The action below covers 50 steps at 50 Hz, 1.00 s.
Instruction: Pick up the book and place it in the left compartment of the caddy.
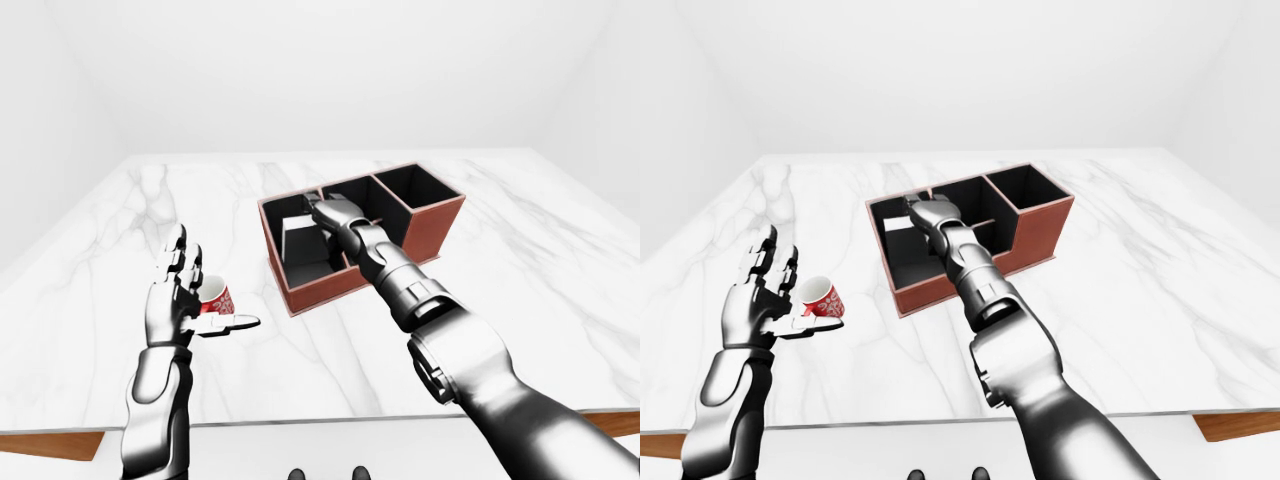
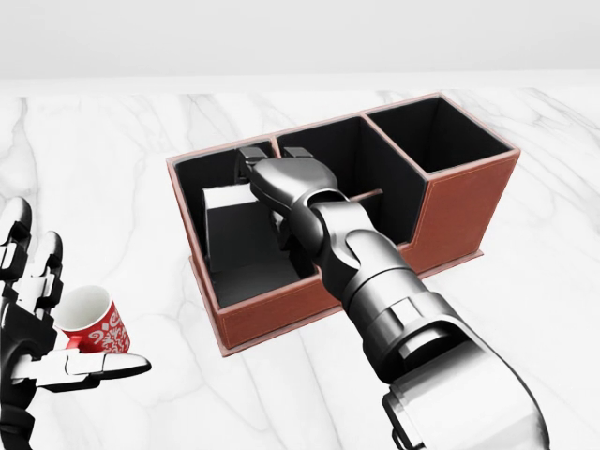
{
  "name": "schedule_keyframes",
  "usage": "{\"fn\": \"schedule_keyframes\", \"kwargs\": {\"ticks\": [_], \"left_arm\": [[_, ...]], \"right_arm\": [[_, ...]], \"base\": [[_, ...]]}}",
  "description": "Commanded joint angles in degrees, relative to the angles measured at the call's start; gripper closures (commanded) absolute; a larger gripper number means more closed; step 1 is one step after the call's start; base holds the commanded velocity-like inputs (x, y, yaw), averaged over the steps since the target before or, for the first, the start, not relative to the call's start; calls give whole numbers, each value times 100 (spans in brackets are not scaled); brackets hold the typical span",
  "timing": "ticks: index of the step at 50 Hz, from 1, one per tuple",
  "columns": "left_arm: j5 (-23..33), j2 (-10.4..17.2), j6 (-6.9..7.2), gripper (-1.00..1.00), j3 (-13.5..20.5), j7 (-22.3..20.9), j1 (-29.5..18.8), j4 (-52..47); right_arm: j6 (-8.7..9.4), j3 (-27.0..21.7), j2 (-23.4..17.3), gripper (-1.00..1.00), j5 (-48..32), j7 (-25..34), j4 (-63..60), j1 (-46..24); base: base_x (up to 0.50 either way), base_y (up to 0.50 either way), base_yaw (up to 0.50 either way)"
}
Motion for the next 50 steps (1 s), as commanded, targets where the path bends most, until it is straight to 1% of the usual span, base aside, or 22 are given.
{"fn": "schedule_keyframes", "kwargs": {"ticks": [1, 30, 46, 47, 48, 49, 50], "left_arm": [[6, -26, 0, -100, 3, -25, 57, -102], [7, -10, 0, -100, 15, -19, -3, -9], [27, -6, 0, -100, -8, -6, -28, 61], [28, -3, 0, -100, -8, -6, -42, 86], [28, -2, 0, -100, -8, -6, -43, 89], [26, 4, 0, -100, -4, -5, -68, 127], [25, 6, 0, -100, -5, -4, -71, 133]], "right_arm": [[-12, -251, 27, 100, 144, -209, -37, -9], [-63, -256, 23, 100, 85, -295, 71, 109], [-106, -265, -12, 100, 37, -447, 146, 221], [-106, -269, -9, 95, 42, -448, 144, 222], [-106, -269, -8, 95, 42, -448, 144, 222], [-110, -267, -6, 18, 42, -461, 143, 228], [-111, -267, -6, 18, 42, -462, 144, 228]], "base": [[0, 0, 0], [0, 0, 0], [0, 0, 0], [0, 0, 0], [0, 0, 0], [0, 0, 0], [0, 0, 0]]}}
